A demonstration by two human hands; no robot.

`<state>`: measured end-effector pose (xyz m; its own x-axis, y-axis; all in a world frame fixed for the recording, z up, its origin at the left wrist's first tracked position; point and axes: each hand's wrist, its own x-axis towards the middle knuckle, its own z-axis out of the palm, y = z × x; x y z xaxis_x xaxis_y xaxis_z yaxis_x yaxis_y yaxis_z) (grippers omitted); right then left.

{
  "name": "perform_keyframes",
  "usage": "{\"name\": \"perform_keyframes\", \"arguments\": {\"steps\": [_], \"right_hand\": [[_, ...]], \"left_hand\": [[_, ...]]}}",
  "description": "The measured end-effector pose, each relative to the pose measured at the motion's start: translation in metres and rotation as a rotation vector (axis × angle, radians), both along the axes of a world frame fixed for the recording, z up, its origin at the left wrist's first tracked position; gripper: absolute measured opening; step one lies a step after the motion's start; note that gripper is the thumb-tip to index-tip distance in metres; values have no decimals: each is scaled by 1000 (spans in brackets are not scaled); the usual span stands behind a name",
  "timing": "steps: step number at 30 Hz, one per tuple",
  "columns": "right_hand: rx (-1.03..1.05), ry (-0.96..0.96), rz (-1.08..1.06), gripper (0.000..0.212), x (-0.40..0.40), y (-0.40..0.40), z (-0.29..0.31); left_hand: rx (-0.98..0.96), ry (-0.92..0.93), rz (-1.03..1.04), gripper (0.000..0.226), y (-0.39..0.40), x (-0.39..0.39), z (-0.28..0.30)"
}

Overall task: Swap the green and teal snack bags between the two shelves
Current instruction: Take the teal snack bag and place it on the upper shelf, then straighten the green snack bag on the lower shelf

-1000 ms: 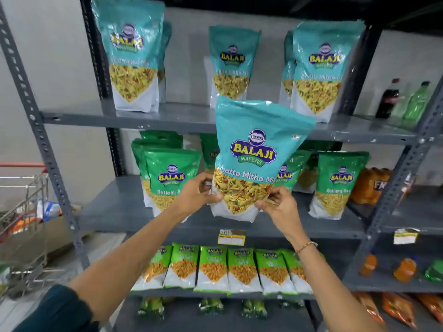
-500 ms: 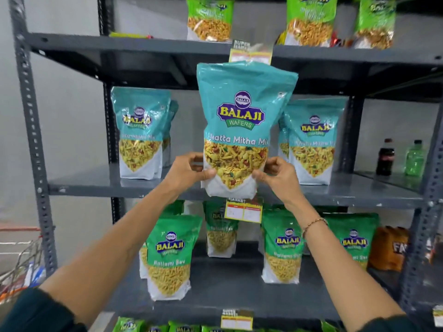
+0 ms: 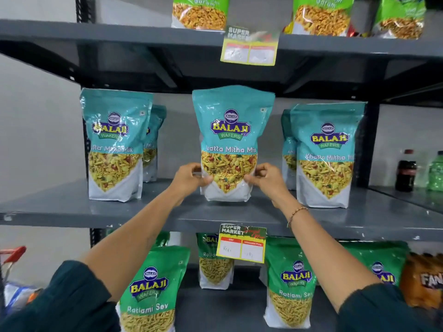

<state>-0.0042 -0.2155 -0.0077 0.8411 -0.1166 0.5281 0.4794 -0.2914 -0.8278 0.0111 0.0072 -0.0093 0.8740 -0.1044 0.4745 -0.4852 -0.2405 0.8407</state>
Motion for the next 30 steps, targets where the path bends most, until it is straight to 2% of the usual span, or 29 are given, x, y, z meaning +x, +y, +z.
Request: {"name": "perform_keyframes", "arguments": {"steps": [6, 15, 22, 24, 27, 30], "right_hand": [[-11, 68, 2, 26, 24, -5, -7], [-54, 117, 2, 34, 29, -6, -11], [-107, 136, -14, 37, 20, -2, -12], [-147, 141, -40, 40, 8, 3, -13], [-215, -34, -316, 32, -20, 14, -17], [-107, -292, -417, 11, -64, 31, -26]], "left_hand": [[15, 39, 5, 22, -8, 23, -8], [-6, 32, -31, 21, -10, 31, -19], [54, 65, -59, 30, -10, 22, -21], [109, 74, 16, 36, -9, 17, -22], [59, 19, 201, 43, -6, -8, -23], [-140, -155, 178, 20, 1, -59, -33]]}}
